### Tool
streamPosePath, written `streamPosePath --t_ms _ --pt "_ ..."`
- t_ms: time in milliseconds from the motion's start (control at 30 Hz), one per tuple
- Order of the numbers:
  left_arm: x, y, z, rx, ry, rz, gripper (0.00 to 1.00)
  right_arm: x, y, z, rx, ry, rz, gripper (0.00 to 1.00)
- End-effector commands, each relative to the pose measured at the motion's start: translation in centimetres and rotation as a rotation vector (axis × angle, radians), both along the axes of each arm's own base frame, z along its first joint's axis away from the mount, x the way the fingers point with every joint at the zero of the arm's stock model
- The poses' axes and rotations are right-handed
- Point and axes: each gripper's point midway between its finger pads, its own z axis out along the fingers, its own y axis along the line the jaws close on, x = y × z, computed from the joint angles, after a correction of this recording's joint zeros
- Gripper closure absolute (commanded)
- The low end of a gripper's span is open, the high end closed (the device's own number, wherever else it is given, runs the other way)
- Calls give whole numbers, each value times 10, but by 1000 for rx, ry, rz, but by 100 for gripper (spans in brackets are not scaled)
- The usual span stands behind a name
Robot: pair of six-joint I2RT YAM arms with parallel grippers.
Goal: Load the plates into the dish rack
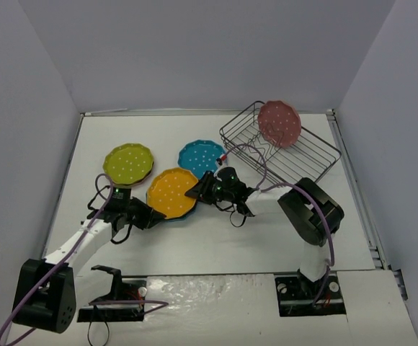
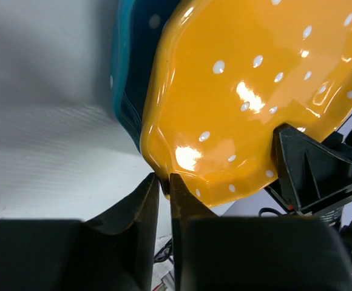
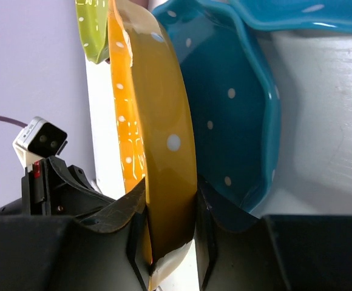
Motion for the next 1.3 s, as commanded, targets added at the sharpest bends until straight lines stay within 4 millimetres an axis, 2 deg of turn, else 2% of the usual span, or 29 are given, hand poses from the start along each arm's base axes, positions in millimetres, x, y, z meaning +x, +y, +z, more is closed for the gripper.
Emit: streamPosePath --t_ms 0,67,133,233,333,433,533,633,767,867,933,1100,1167,1267 --pt "18 -12 44 -31 -167 -93 84 17 11 91 100 -279 17 100" --pt "17 -12 45 -22 -171 -100 69 19 11 106 94 -326 27 100" --pt "17 -10 47 -5 -181 -108 57 21 11 113 65 -357 41 100" --pt "24 -6 63 53 -232 -144 28 24 8 131 1 -437 64 100" --pt "29 6 79 166 -261 -173 13 28 2 153 -53 -521 77 100" --pt "34 17 103 279 -331 -226 9 32 -3 176 -127 -612 107 100" --pt "40 35 127 406 -381 -241 8 34 -10 208 -181 -717 130 100" --pt "41 53 132 530 -392 -255 7 40 -25 240 -241 -819 130 100" --pt "41 67 131 625 -398 -284 7 60 -64 272 -338 -921 87 100" --pt "38 69 124 652 -393 -319 7 85 -114 288 -446 -974 35 100" --pt "36 69 117 655 -383 -341 7 96 -143 307 -498 -1050 37 100" --pt "29 74 103 693 -372 -391 7 131 -221 323 -669 -1106 -44 100" --pt "28 76 103 706 -388 -394 7 145 -250 327 -734 -1136 -59 100" --pt "26 79 96 728 -401 -412 7 166 -280 324 -862 -1157 -77 100"
